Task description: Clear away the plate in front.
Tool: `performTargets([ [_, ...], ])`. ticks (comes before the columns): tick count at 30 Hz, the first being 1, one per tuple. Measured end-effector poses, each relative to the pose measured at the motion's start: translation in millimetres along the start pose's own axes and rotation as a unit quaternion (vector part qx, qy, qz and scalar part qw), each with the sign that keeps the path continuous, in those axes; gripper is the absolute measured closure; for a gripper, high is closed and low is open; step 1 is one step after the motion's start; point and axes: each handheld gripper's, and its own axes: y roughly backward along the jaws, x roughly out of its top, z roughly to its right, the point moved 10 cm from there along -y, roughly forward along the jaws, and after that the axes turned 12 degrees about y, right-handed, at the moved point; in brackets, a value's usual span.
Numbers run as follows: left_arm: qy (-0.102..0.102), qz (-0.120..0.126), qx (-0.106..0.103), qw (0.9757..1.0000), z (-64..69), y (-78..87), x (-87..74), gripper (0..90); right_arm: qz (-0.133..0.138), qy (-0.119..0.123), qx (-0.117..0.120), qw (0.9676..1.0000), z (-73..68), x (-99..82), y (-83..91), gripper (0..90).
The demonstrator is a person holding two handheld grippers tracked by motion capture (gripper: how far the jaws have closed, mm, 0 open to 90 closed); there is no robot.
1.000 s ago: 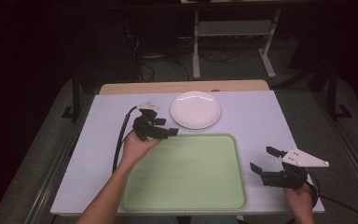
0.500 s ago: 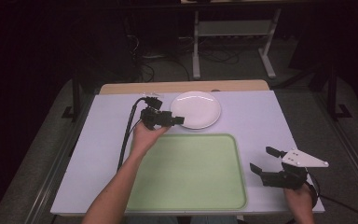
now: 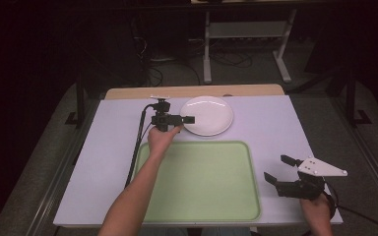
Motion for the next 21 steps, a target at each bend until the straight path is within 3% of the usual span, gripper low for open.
performTargets([
  [2,0.01,0.001,0.0,1.0,-1.8,-1.4,-0.2,27.2,0.0,0.0,0.0,1.0,-0.2,0.1,0.0,13.4],
  [3,0.031,0.01,0.006,0.9995,-5.8,-3.4,1.5,27.2,0.001,0.001,0.001,1.0,-0.5,0.3,-0.2,13.4],
  [4,0.039,0.013,0.005,0.9991,-7.2,-4.4,2.2,27.2,0.0,0.001,0.002,1.0,-0.8,0.2,-0.2,13.4],
  [7,0.056,0.02,0.011,0.9982,-11.1,-6.8,4.0,28.0,0.0,0.001,0.004,1.0,-1.3,0.0,-0.1,13.4],
  [9,0.077,0.021,0.003,0.9968,-12.9,-9.5,4.1,28.6,0.0,0.001,0.005,1.0,-1.5,0.2,-0.3,13.4],
  [10,0.077,0.021,0.003,0.9968,-12.9,-9.5,4.1,28.7,0.0,0.001,0.005,1.0,-1.5,0.2,-0.3,13.4],
  [12,0.103,0.019,-0.004,0.9945,-17.7,-12.4,2.7,29.6,0.0,0.003,0.008,1.0,-3.3,0.6,-0.1,13.4],
  [17,0.122,0.02,0.009,0.9923,-27.1,-14.5,1.2,29.7,0.0,0.009,0.011,0.9999,-6.2,1.7,1.0,13.4],
  [21,0.155,0.016,-0.004,0.9878,-26.8,-18.4,0.8,30.6,-0.005,0.013,0.013,0.9998,-7.7,0.9,-0.6,13.4],
])
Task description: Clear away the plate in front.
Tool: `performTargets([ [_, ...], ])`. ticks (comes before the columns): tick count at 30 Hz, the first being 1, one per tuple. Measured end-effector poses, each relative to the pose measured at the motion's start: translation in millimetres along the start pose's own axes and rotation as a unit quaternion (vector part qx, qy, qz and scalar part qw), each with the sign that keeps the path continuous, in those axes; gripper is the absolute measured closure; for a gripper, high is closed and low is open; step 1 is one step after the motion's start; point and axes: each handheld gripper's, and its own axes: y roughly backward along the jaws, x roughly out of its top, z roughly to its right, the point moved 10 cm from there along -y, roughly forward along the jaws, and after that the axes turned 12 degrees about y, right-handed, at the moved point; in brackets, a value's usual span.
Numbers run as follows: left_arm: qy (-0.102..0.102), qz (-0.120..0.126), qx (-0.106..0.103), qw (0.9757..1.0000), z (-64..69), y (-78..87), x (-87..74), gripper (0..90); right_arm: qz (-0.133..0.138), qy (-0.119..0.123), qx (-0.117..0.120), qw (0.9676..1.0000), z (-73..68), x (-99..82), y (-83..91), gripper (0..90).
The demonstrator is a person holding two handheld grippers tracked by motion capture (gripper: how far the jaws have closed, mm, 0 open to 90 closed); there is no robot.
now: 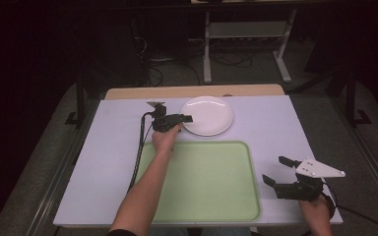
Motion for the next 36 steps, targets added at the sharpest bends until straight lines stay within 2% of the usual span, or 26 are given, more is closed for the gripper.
performTargets([
  [1,0.0,0.0,0.0,1.0,0.0,0.0,0.0,30.7,0.0,0.0,0.0,1.0,0.0,0.0,0.0,13.4],
  [2,0.004,0.006,0.02,0.9998,-4.2,-0.1,1.8,31.0,0.001,0.005,0.005,1.0,-2.6,0.9,-0.1,13.4],
  [3,0.005,0.007,0.024,0.9997,-5.6,0.0,2.7,30.9,0.001,0.006,0.005,1.0,-3.4,1.3,-0.1,13.4],
  [7,0.014,0.006,0.023,0.9996,-7.0,-2.2,3.6,30.9,0.002,0.009,0.006,0.9999,-4.2,2.1,-0.2,13.4],
  [8,0.016,0.005,0.03,0.9994,-9.3,-3.5,3.6,31.3,0.001,0.008,0.007,0.9999,-4.1,2.0,-0.2,13.4],
  [11,0.022,0.006,0.027,0.9994,-9.3,-5.5,4.1,32.0,0.004,0.008,0.006,0.9999,-3.8,2.4,0.7,13.4],
  [12,0.029,0.006,0.033,0.999,-9.6,-6.7,5.4,31.8,0.004,0.007,0.006,0.9999,-3.8,2.3,1.2,13.4],
  [15,0.024,0.012,0.038,0.9989,-7.9,-7.0,8.2,32.5,0.007,0.003,0.003,1.0,-2.3,2.1,2.5,13.4],
  [16,0.02,0.008,0.05,0.9985,-7.5,-9.8,8.9,32.0,0.008,0.001,0.002,1.0,-1.7,2.3,2.7,13.4],
  [20,0.023,0.004,0.051,0.9984,-5.7,-14.5,9.6,30.8,0.009,0.002,0.005,0.9999,-2.0,2.5,2.2,13.4],
  [23,0.027,-0.003,0.059,0.9979,-11.2,-18.8,7.8,32.1,0.005,0.005,0.011,0.9999,-4.1,1.8,1.3,13.4],
  [28,0.041,-0.008,0.037,0.9984,-6.6,-24.7,4.3,33.0,0.004,0.007,0.015,0.9999,-4.5,1.6,0.9,13.4],
  [36,0.045,-0.002,0.043,0.998,-8.2,-24.9,4.4,36.7,-0.002,0.007,0.017,0.9998,-5.5,0.6,-0.3,13.5],
])
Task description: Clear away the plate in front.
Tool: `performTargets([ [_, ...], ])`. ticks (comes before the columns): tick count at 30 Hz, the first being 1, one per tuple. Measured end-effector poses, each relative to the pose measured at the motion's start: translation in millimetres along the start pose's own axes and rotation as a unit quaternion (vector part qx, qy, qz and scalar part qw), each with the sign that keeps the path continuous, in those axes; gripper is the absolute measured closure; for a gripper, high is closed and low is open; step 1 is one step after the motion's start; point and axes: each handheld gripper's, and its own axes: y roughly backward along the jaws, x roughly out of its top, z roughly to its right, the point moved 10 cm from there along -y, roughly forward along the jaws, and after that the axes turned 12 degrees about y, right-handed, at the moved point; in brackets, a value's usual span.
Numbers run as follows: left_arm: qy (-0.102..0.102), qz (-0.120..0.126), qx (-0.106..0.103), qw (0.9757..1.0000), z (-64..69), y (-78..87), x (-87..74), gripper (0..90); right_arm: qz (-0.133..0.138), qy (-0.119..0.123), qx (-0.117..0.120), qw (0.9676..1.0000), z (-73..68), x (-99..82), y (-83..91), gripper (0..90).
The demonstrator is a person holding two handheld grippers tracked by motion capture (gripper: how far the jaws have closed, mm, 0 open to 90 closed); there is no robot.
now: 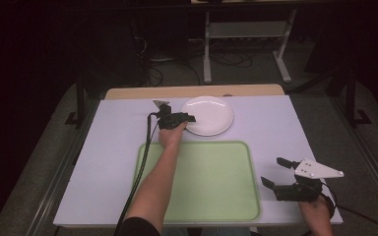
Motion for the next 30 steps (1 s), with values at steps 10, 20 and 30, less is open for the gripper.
performTargets([
  [10,-0.02,0.019,0.036,0.999,-5.9,-1.0,1.0,55.7,-0.002,-0.007,-0.003,1.0,2.4,-0.9,0.1,13.4],
  [20,-0.031,0.025,0.054,0.9978,-11.1,-0.5,1.5,71.7,-0.001,-0.01,-0.006,0.9999,3.6,-1.1,0.8,13.4],
  [30,0.016,0.02,0.003,0.9997,-17.3,0.6,3.4,77.2,0.0,-0.01,-0.007,0.9999,4.3,-1.4,1.5,13.4],
])
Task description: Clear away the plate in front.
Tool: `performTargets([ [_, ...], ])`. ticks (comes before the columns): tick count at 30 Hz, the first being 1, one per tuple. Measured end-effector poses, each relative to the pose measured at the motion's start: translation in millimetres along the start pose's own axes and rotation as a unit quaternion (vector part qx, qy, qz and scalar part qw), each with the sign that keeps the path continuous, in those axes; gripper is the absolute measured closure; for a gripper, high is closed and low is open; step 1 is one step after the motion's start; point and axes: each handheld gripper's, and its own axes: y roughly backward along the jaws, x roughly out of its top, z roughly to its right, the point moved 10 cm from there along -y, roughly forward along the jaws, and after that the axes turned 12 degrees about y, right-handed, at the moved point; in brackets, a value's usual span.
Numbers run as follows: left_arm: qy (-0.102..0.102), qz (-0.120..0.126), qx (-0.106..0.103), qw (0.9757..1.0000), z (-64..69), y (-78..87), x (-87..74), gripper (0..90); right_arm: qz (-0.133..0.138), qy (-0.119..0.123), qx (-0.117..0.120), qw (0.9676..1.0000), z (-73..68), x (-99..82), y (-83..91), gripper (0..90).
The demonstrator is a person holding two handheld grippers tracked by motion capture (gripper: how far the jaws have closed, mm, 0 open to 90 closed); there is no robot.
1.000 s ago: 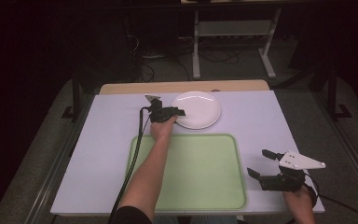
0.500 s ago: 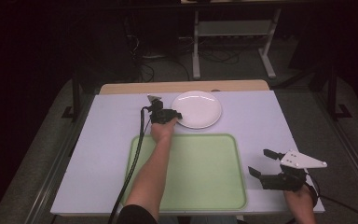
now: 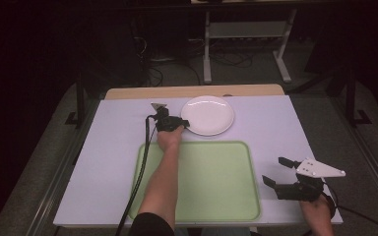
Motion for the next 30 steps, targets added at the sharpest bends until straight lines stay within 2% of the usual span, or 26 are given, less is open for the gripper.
performTargets([
  [3,0.02,-0.001,-0.024,0.9995,-1.8,-0.7,0.5,78.9,-0.001,-0.002,-0.001,1.0,0.9,-0.6,-0.1,13.4],
  [4,0.032,-0.003,-0.038,0.9988,-2.8,-1.1,0.7,80.1,-0.001,-0.003,-0.002,1.0,1.5,-0.7,0.1,13.4],
  [5,0.032,-0.003,-0.038,0.9988,-2.8,-1.1,0.7,80.6,0.0,-0.004,-0.002,1.0,1.4,-0.6,0.0,13.4],
  [6,0.047,-0.006,-0.058,0.9972,-4.0,-1.3,0.7,81.2,0.001,-0.004,-0.001,1.0,0.9,-0.3,-0.5,13.4],
  [9,0.054,-0.005,-0.063,0.9965,-4.2,-2.1,0.2,82.1,-0.001,-0.001,0.0,1.0,0.2,-0.4,-1.4,13.4],
  [14,0.075,-0.009,-0.082,0.9938,-4.9,-3.1,0.4,83.3,-0.003,0.0,0.0,1.0,-0.1,-0.5,-2.7,13.4],
  [17,0.097,-0.01,-0.113,0.9888,-5.9,-3.0,-0.5,85.5,-0.003,-0.002,-0.002,1.0,0.6,-0.9,-2.8,13.4],
  [23,0.099,-0.009,-0.127,0.987,-0.6,-1.3,0.6,87.3,-0.003,-0.006,-0.004,1.0,1.3,-1.5,-2.5,13.4],
  [30,0.104,-0.014,-0.132,0.9856,0.4,-1.3,-1.0,87.1,0.0,-0.004,-0.006,1.0,2.1,-0.9,-1.9,13.4],
])
